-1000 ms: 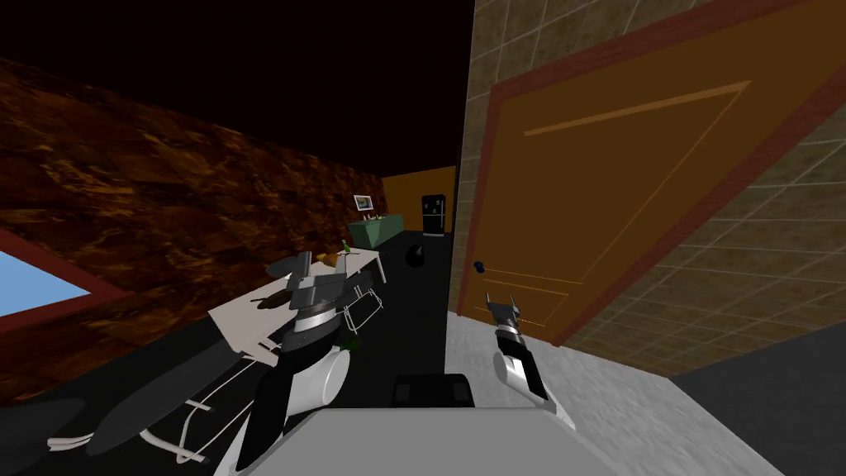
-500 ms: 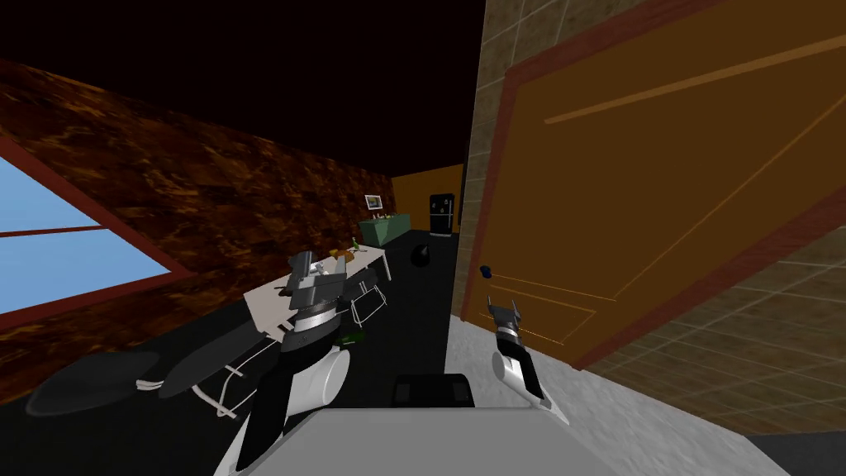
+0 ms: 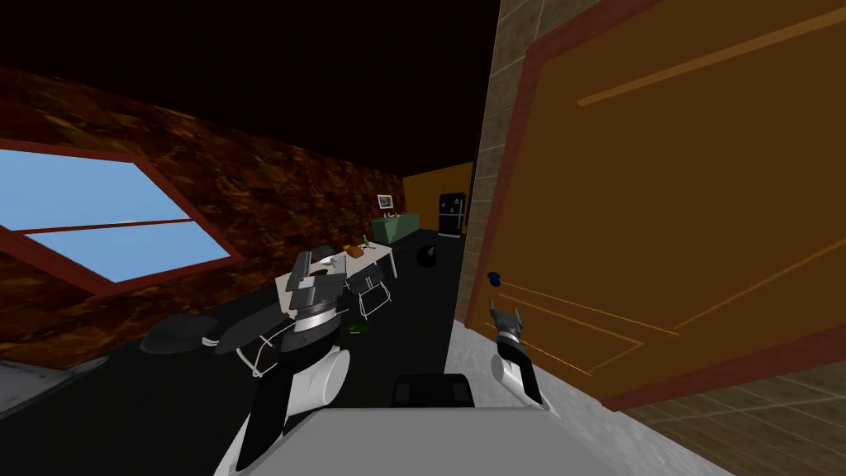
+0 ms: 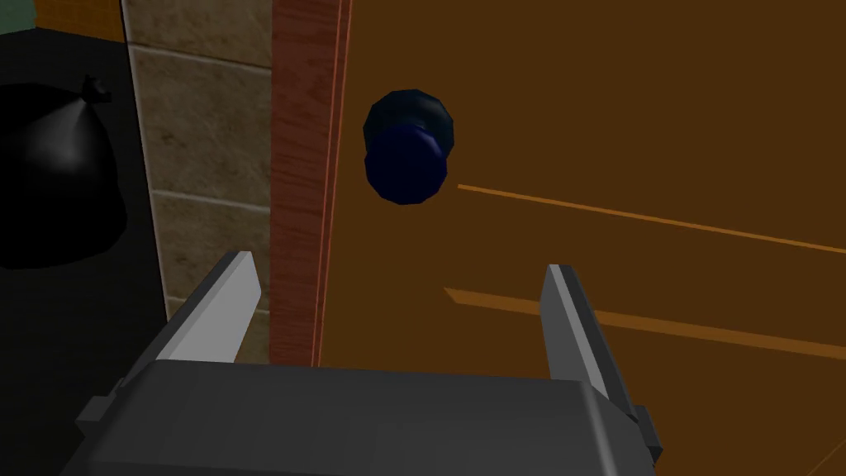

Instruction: Pull the door open

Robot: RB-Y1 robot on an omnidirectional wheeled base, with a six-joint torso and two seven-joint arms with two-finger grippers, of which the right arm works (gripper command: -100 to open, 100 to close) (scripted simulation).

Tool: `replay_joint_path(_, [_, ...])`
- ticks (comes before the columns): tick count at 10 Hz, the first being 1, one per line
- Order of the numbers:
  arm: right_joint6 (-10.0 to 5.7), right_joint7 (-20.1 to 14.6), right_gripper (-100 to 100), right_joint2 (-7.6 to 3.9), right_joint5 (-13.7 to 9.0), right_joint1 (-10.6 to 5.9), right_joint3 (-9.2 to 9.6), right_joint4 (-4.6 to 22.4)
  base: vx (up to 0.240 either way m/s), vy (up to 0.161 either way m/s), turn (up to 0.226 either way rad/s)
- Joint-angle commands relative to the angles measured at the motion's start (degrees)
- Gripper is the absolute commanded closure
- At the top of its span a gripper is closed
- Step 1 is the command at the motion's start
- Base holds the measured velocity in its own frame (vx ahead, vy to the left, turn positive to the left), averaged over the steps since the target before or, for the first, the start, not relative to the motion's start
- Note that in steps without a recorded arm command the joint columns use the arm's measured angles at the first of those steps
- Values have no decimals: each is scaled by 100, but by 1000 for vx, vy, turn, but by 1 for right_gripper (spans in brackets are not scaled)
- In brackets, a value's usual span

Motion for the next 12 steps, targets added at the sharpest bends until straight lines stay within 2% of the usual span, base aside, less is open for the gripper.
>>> replay_joint_path(1, [-74, -170, -100, 24, -92, -97, -37, 235, 33, -123, 174])
replay_joint_path(6, [-250, -624, -100, 86, -344, -304, -135, 814, 25, -94, 158])
replay_joint_path(7, [-268, -672, -100, 94, -371, -326, -145, 876, 14, -84, 118])
replay_joint_path(8, [-236, -635, -100, 72, -352, -310, -139, 823, 6, -35, 18])
replay_joint_path(10, [-303, -952, -100, -164, -368, -186, -115, 934, 162, -2, 25])
replay_joint_path(12, [-334, -1120, -100, -294, -376, -114, -101, 987, 162, -8, 25])
